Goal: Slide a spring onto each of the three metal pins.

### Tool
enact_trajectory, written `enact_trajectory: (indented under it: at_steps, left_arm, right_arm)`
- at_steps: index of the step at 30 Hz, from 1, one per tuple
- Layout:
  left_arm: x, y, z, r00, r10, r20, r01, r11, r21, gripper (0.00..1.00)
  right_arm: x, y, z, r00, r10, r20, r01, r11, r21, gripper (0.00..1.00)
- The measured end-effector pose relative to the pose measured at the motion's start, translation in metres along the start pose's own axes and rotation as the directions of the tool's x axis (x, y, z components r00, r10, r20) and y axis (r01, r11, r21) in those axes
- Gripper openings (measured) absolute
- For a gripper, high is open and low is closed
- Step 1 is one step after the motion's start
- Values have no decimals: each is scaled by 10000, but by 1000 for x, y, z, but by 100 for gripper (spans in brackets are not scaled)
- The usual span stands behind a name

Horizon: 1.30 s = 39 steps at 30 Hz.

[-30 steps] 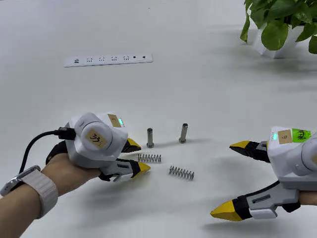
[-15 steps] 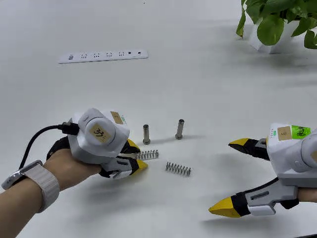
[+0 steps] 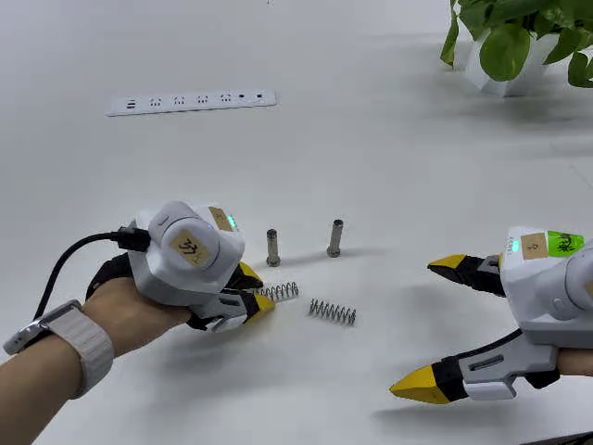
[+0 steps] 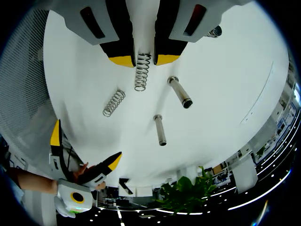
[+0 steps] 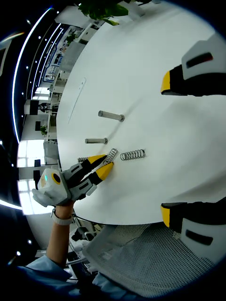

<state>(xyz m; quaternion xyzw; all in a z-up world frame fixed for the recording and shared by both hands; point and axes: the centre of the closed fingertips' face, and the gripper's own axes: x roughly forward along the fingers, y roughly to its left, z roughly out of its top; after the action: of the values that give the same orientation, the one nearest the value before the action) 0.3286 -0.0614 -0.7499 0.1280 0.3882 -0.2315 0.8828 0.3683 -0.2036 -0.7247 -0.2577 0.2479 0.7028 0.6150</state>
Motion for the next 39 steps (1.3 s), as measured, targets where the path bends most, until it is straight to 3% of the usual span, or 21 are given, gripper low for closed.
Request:
enact_trajectory:
  at_steps: [7, 14, 24, 27, 34, 39]
  left_arm:
    - [1, 2, -1, 9998, 33, -177, -30, 9998, 194, 12]
    - [0, 2, -2, 9995, 301, -82, -301, 9995, -79, 11]
    - [-6, -1, -8, 9967, 639, 496, -590, 9939, -933, 10]
    - [-10, -3, -10, 9955, 740, 593, -690, 9942, -822, 10]
    - [-25, -12, 1, 9887, 694, 1326, -543, 9920, -1142, 10]
    - [-39, -23, 8, 9799, 947, 1756, -723, 9889, -1297, 10]
  right_arm:
    - [1, 1, 2, 10000, 2, 69, -2, 10000, 3, 96]
    - [3, 2, 3, 9999, 10, 101, -10, 10000, -2, 95]
    - [4, 9, 3, 9999, 139, 44, -139, 9999, 21, 95]
    - [4, 10, 3, 9998, 173, 54, -173, 9998, 42, 95]
    - [6, 13, 3, 9996, 265, -83, -265, 9996, -85, 94]
    - [6, 14, 8, 9993, 353, -77, -355, 9991, -236, 93]
